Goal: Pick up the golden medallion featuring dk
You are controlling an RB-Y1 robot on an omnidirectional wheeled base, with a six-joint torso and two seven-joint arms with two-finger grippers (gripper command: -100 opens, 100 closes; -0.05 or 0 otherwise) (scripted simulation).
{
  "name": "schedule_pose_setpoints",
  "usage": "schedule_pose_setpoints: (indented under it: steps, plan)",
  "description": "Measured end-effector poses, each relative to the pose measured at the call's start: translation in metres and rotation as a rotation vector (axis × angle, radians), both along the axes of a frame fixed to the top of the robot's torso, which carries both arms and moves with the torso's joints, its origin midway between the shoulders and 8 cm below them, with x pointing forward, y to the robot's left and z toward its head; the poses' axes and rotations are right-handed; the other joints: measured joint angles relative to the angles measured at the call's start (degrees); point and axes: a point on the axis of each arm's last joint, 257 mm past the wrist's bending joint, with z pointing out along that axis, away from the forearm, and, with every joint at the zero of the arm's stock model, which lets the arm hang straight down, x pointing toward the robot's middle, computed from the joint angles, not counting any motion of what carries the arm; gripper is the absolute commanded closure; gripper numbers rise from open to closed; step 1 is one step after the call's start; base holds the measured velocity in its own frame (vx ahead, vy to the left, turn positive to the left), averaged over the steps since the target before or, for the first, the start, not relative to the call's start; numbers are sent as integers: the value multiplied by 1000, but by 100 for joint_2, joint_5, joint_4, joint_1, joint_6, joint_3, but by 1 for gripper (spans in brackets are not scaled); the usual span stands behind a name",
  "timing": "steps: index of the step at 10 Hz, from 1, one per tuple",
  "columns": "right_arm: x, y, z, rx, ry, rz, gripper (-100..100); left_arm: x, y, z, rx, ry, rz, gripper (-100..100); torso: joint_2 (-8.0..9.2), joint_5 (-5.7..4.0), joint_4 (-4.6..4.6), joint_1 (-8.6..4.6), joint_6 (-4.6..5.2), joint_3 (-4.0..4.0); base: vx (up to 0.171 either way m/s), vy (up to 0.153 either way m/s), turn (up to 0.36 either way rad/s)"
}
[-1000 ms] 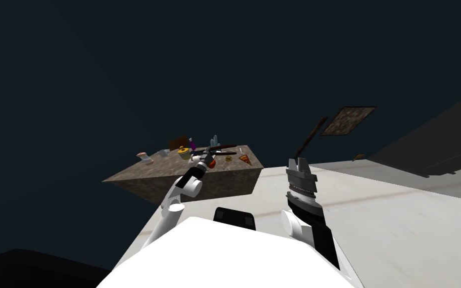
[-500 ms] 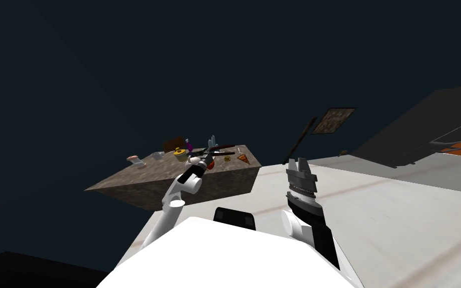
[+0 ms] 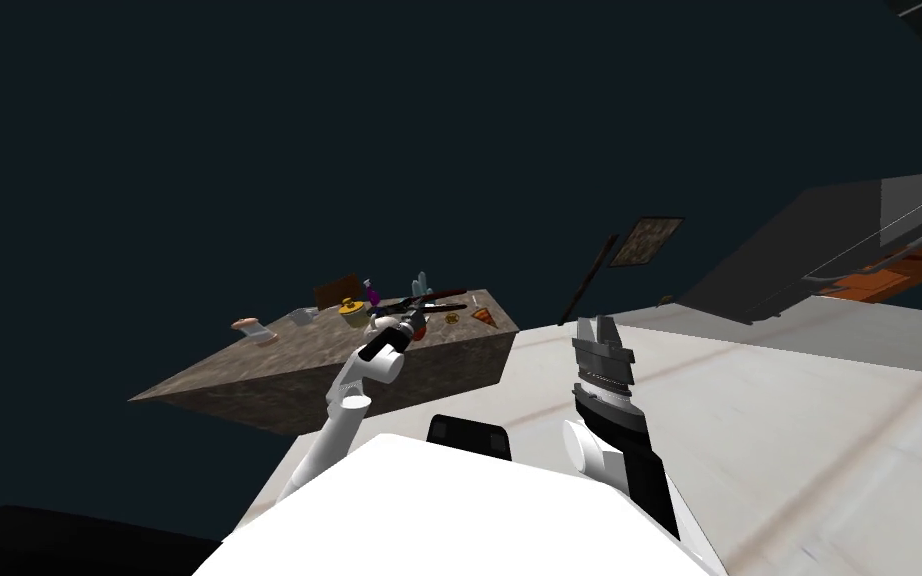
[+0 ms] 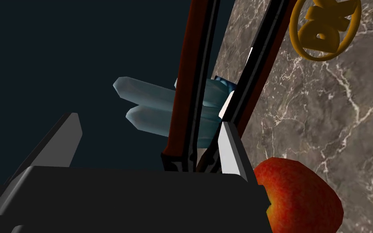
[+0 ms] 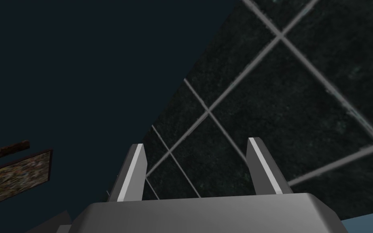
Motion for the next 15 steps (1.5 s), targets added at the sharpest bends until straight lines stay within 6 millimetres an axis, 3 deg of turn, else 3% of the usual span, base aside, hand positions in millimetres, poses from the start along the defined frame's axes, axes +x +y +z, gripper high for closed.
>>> schedule_pose_setpoints:
  steps: [15]
  plan:
    - [0,0,0,0,0,0,0,7,46,-72,-56,332,128,-100,-8,-2,-2,-6,3,-5,13,10,-114]
